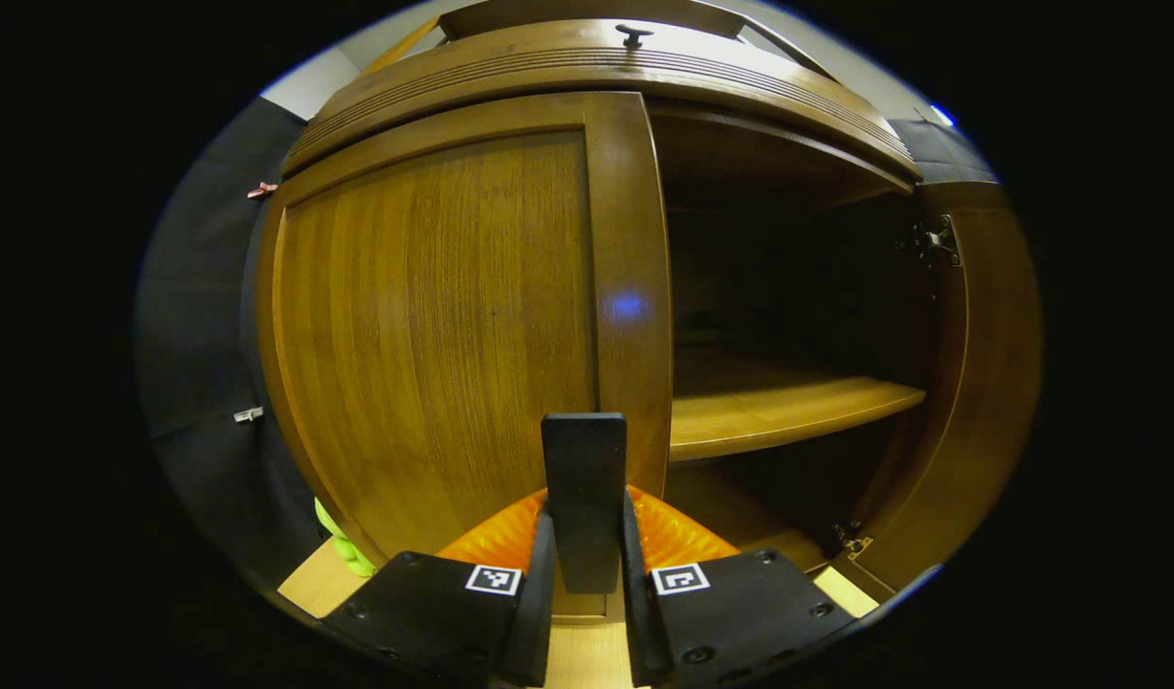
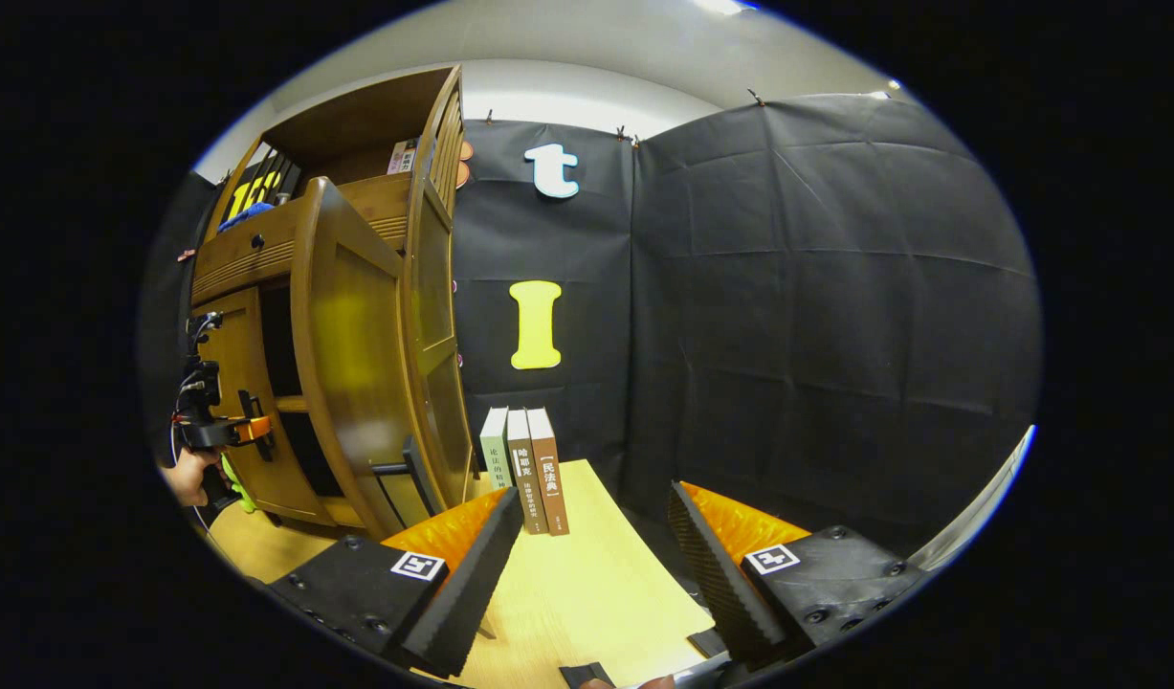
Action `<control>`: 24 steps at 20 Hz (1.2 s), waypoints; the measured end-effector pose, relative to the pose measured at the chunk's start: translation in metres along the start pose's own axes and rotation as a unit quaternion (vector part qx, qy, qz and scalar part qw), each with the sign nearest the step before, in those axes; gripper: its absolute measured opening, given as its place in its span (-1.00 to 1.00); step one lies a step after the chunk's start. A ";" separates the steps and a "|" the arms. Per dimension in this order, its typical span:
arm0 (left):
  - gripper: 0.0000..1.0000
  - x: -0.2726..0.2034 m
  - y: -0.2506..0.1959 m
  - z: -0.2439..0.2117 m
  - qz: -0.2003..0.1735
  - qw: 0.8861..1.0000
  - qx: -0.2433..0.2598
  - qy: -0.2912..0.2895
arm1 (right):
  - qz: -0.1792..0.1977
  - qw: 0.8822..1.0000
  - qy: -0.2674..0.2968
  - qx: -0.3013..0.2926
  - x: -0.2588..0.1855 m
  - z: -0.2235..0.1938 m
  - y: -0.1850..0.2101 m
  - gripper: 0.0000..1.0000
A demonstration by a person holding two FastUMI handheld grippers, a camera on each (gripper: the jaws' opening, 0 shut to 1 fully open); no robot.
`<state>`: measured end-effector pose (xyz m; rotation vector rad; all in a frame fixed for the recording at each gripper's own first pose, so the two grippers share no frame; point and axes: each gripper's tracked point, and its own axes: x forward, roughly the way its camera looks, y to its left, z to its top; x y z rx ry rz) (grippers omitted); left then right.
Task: Open the right door of the double-door shoe cabinet with the right hand, and open the left door with the left hand.
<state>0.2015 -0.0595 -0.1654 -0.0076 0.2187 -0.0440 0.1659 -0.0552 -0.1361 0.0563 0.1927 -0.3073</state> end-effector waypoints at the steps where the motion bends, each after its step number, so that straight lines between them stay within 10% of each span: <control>1: -0.31 -0.002 0.000 -0.001 -0.002 1.000 -0.004 0.003 | -0.001 1.000 0.000 0.000 -0.001 -0.001 0.000 0.96; 24: -0.50 -0.195 0.132 -0.044 -0.018 1.000 0.001 -0.001 | 0.020 0.999 -0.033 -0.006 -0.018 0.013 0.041 0.96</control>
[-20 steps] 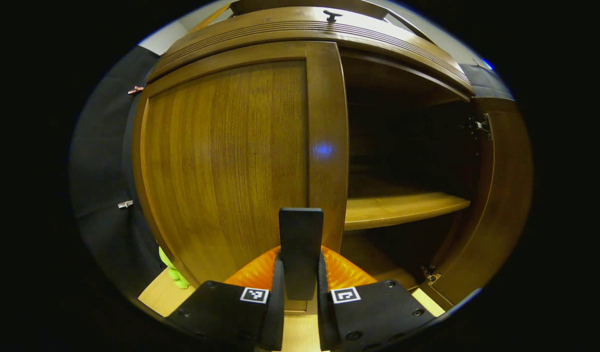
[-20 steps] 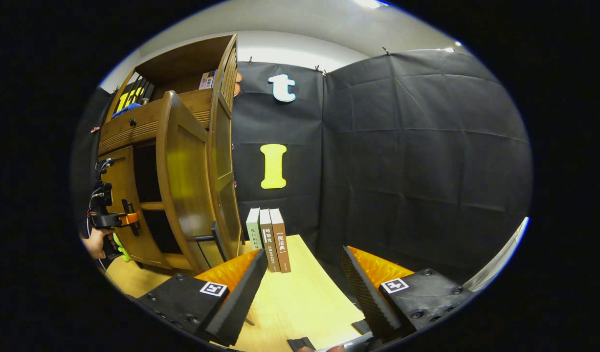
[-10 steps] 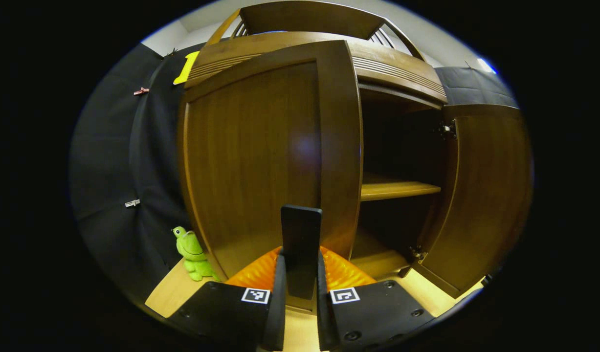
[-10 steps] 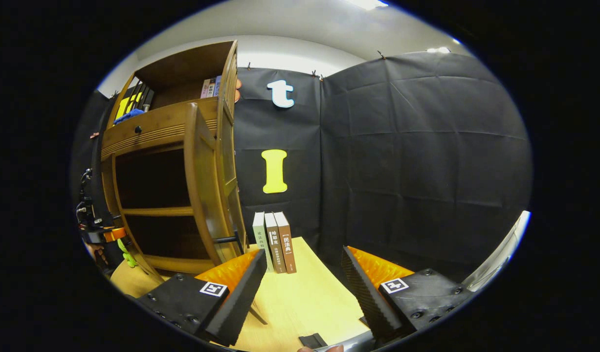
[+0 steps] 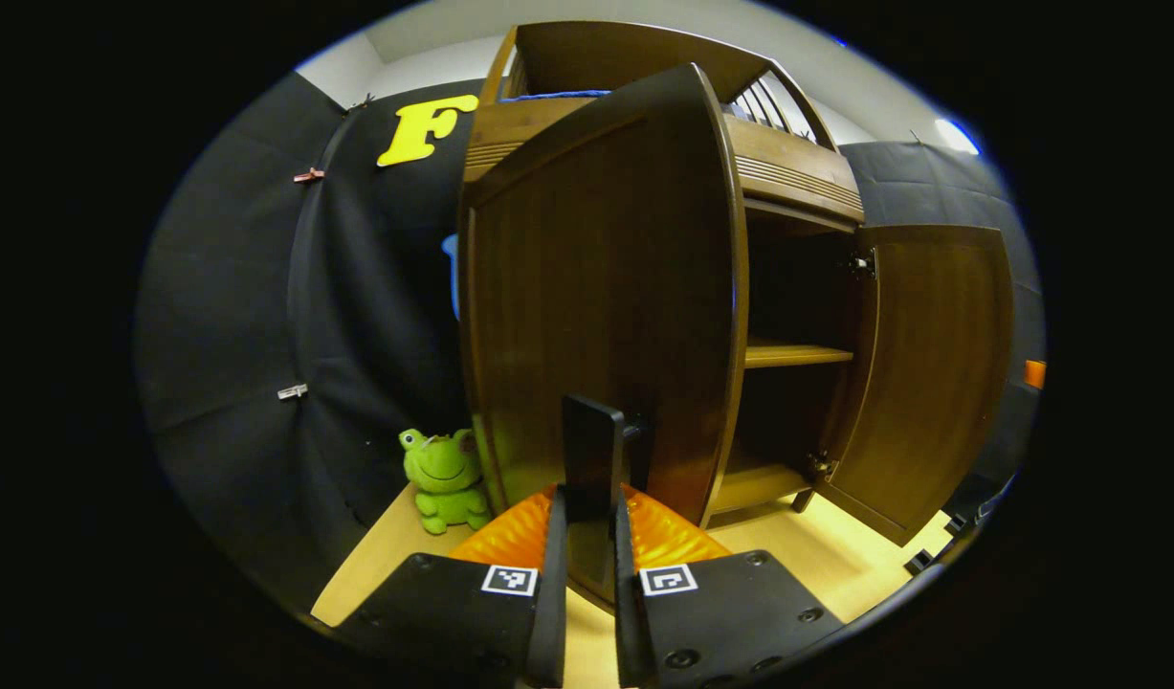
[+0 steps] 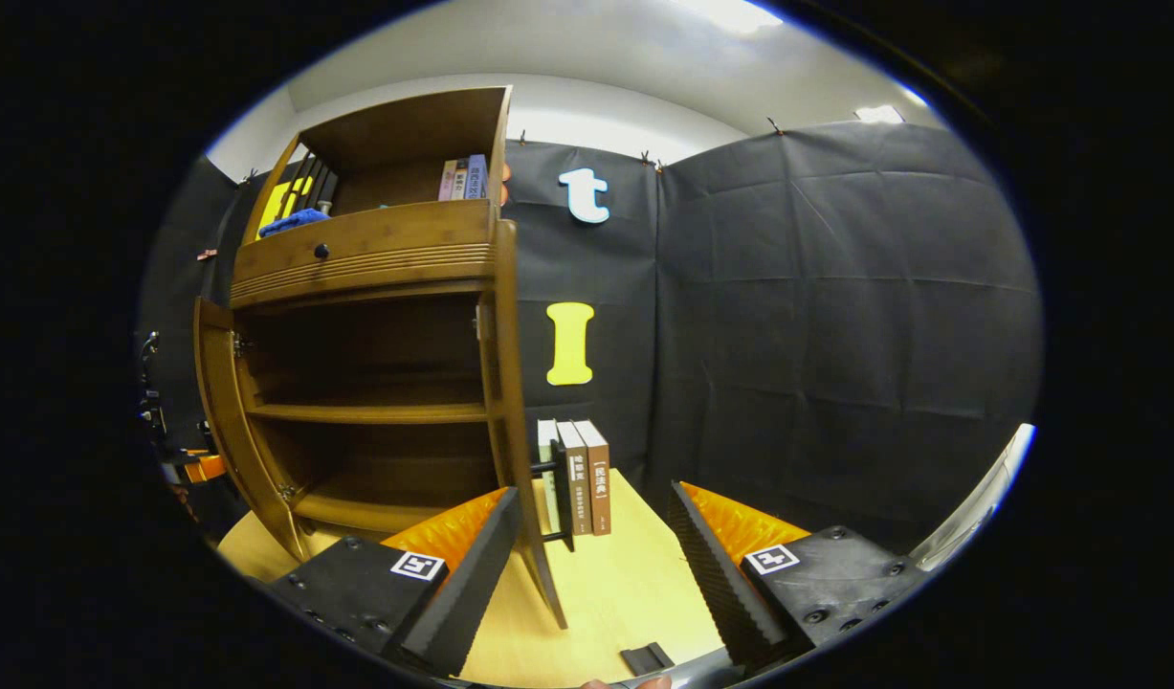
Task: Open the right door of the double-door shoe cabinet with the right hand, and open the left door with the left hand.
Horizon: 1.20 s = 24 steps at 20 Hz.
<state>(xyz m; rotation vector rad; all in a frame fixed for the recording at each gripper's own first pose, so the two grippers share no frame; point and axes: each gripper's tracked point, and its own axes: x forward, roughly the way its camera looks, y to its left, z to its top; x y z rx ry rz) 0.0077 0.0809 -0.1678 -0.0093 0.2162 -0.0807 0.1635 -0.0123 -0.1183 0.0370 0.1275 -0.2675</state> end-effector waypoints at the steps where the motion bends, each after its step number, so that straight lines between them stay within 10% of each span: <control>1: -0.53 -0.006 0.011 -0.001 0.005 1.000 -0.002 -0.002 | 0.006 1.000 -0.001 -0.002 -0.002 -0.001 0.006 0.96; 11: -0.77 -0.041 0.104 -0.011 -0.001 1.000 -0.019 -0.016 | 0.065 0.998 -0.008 -0.020 -0.018 0.008 0.086 0.99; 24: -0.75 -0.040 0.115 -0.006 -0.004 1.000 -0.023 -0.016 | 0.096 0.995 -0.014 0.003 -0.031 0.025 0.121 1.00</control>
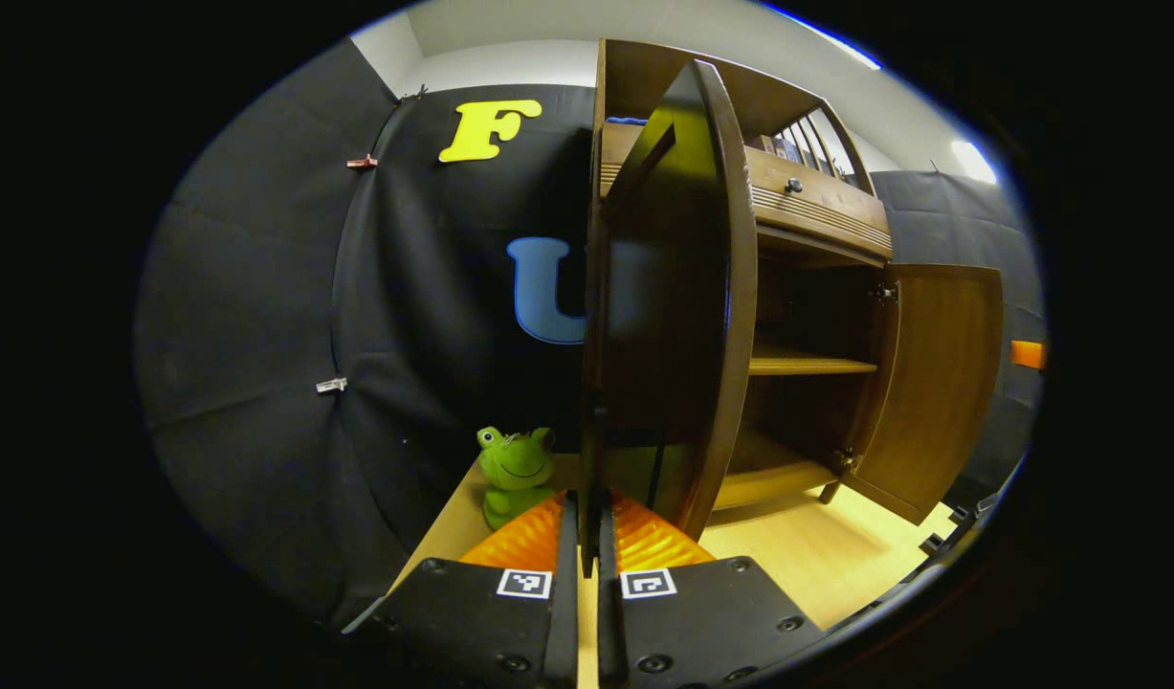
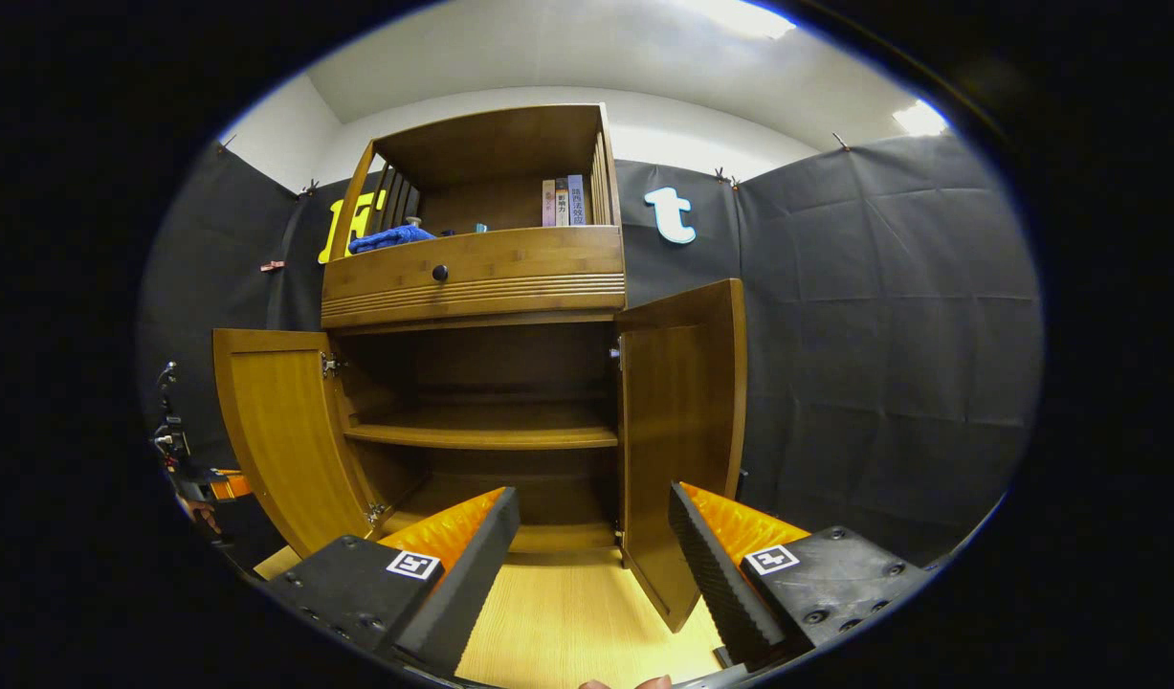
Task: Open the right door of the double-door shoe cabinet with the right hand, and open the left door with the left hand.
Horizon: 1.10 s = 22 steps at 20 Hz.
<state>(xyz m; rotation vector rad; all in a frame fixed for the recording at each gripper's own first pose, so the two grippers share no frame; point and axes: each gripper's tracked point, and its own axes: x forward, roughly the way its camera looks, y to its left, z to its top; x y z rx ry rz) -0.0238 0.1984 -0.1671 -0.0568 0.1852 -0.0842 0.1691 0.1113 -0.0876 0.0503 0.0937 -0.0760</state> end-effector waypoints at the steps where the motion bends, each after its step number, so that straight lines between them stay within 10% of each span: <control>1: -0.75 -0.001 0.000 0.001 0.002 1.000 0.001 0.000 | 0.000 1.000 0.000 0.000 0.000 0.000 0.001 0.90; 9: -0.74 -0.059 -0.012 0.003 0.054 0.998 0.029 -0.015 | 0.005 1.000 -0.008 0.008 0.023 0.004 -0.017 0.92; 17: 0.90 -0.086 -0.093 0.041 0.071 0.995 0.029 -0.057 | 0.025 1.000 -0.005 0.010 0.042 0.000 -0.031 0.92; 22: 0.90 -0.076 -0.167 0.061 0.030 0.997 0.019 -0.074 | 0.030 0.999 -0.013 0.009 0.046 0.003 -0.039 0.99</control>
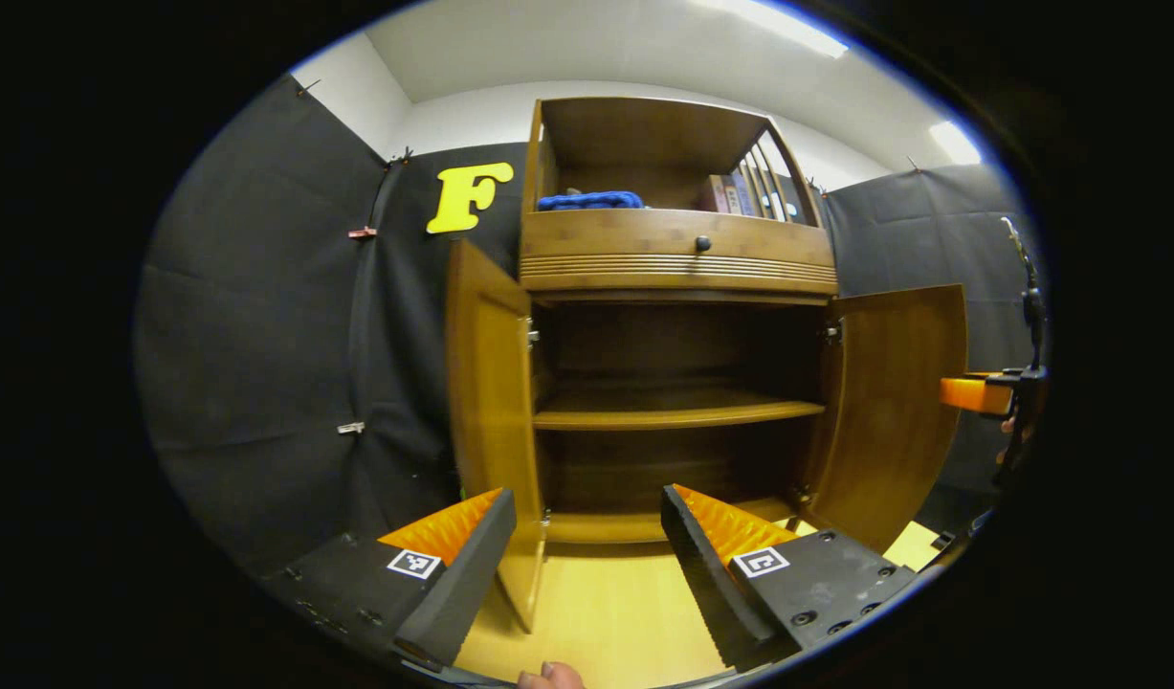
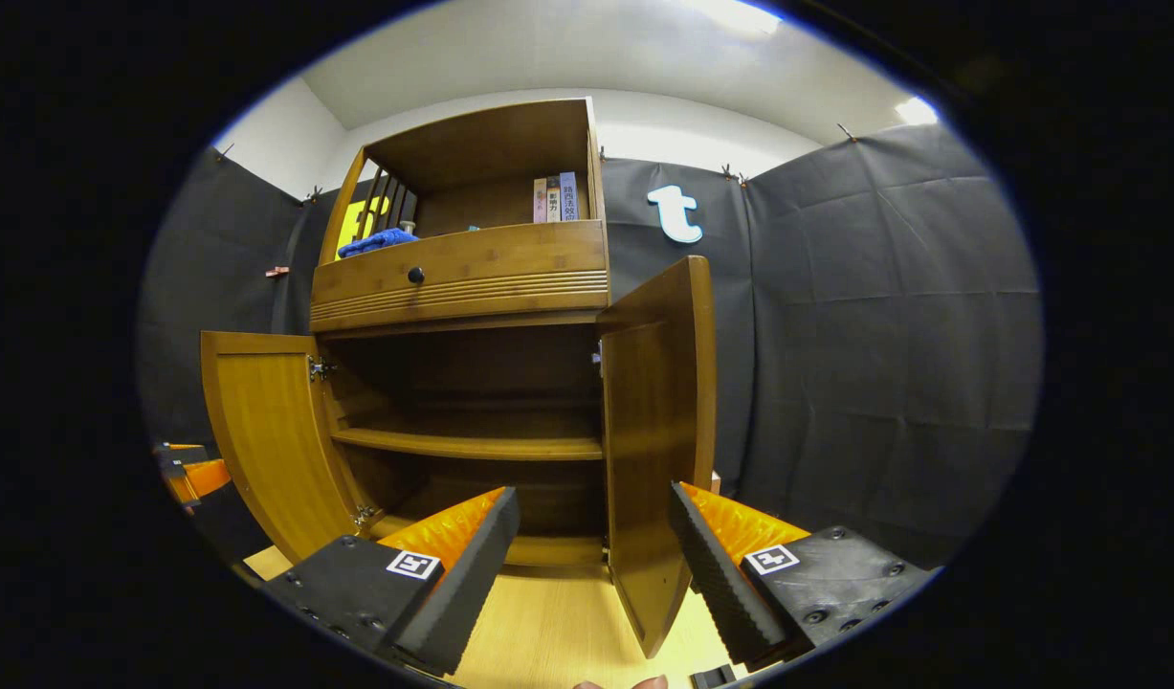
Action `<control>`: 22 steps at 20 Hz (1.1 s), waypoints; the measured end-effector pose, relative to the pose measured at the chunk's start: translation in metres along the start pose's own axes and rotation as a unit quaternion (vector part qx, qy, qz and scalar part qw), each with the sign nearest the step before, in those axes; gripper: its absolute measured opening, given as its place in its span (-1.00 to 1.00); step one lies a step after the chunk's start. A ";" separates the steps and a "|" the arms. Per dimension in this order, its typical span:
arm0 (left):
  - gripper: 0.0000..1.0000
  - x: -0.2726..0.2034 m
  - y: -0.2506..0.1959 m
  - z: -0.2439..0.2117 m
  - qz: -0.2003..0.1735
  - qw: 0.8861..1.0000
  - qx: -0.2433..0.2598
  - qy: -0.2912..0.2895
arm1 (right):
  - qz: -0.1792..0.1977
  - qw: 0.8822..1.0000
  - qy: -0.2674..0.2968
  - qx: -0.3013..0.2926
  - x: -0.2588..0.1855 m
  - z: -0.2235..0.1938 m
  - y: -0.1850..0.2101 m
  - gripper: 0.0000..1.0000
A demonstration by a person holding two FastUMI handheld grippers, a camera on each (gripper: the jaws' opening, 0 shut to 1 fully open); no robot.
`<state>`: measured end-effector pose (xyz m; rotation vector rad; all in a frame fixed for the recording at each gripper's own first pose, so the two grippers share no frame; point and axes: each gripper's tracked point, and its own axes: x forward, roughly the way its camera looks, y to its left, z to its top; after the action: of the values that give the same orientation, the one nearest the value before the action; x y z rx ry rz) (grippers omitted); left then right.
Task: Open the right door of the double-door shoe cabinet with the right hand, and open the left door with the left hand.
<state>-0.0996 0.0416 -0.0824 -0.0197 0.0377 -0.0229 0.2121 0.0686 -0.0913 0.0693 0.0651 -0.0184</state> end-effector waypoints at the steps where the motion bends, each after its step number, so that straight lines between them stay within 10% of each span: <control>1: 0.90 0.004 -0.013 0.003 -0.006 1.000 -0.003 -0.001 | 0.000 1.000 -0.001 0.002 0.000 0.000 -0.003 0.99; 22: 0.90 0.047 -0.078 0.038 -0.013 0.999 0.003 -0.037 | 0.006 0.999 -0.021 -0.028 -0.005 0.008 0.005 1.00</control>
<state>-0.0529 -0.0366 -0.0446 -0.0151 -0.0361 -0.0483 0.2082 0.0733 -0.0823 0.0124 0.0231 -0.0062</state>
